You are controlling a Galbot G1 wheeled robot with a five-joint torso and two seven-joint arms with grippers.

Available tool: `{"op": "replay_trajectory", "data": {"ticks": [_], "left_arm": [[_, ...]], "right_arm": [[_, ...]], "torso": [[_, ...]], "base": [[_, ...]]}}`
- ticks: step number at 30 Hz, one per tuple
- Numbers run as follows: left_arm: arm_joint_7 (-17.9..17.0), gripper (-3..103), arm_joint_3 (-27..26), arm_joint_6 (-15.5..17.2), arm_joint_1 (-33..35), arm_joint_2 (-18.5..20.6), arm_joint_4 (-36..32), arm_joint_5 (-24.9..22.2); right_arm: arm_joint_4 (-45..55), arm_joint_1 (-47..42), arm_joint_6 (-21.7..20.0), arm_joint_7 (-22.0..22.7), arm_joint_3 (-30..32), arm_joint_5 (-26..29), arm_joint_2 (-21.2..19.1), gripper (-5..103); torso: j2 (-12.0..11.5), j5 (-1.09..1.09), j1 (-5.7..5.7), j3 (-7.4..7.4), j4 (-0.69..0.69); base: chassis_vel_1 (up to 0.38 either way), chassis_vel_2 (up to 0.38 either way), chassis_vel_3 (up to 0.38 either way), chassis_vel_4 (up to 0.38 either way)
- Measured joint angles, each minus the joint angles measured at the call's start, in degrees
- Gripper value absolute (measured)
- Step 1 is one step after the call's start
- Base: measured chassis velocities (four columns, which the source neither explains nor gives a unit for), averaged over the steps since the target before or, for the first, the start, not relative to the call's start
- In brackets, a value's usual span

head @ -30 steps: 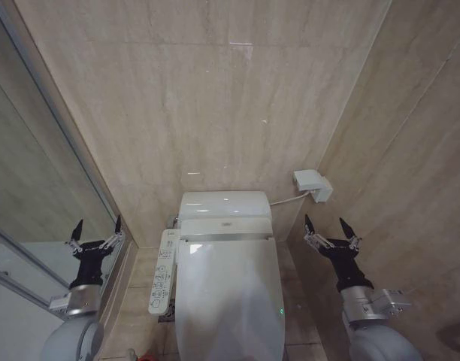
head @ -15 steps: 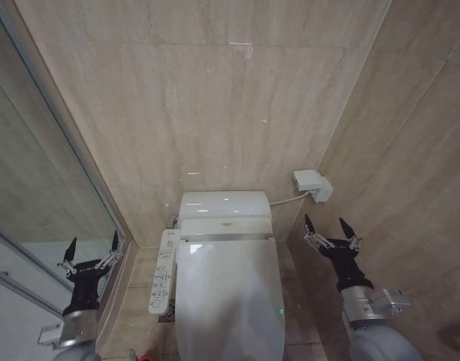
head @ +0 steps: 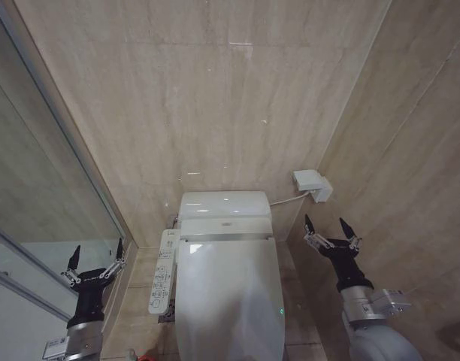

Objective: Open the toilet lid, clean the toilet bowl with a toilet brush, close the toilet lid, and flush.

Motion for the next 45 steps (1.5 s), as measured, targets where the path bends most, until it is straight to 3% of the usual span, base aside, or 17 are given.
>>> {"op": "replay_trajectory", "data": {"ticks": [5, 11, 17, 28, 45], "left_arm": [[0.89, 100, 0.27, -0.67, -0.16, -0.43, 0.01, 0.05], [0.55, 100, 0.94, 2.44, 0.69, -0.73, -1.82, -0.69], [0.31, 100, 1.15, 2.9, 1.65, -0.85, -3.32, -1.33], [-3.53, 100, 0.49, 6.05, 6.35, 0.57, -10.68, -1.31], [-4.13, 100, -1.87, 5.92, 7.96, 0.52, -12.25, -0.55]], "right_arm": [[0.0, 0.0, 0.0, 0.0, 0.0, 0.0, 0.0, 100], [0.0, 0.0, 0.0, 0.0, 0.0, 0.0, 0.0, 100], [0.0, 0.0, 0.0, 0.0, 0.0, 0.0, 0.0, 100], [0.0, 0.0, 0.0, 0.0, 0.0, 0.0, 0.0, 100], [0.0, 0.0, 0.0, 0.0, 0.0, 0.0, 0.0, 100]], "torso": [[0.0, 0.0, 0.0, 0.0, 0.0], [0.0, 0.0, 0.0, 0.0, 0.0], [0.0, 0.0, 0.0, 0.0, 0.0], [0.0, 0.0, 0.0, 0.0, 0.0], [0.0, 0.0, 0.0, 0.0, 0.0]], "base": [[0.0, 0.0, 0.0, 0.0], [0.0, 0.0, 0.0, 0.0], [0.0, 0.0, 0.0, 0.0], [0.0, 0.0, 0.0, 0.0], [0.0, 0.0, 0.0, 0.0]]}}
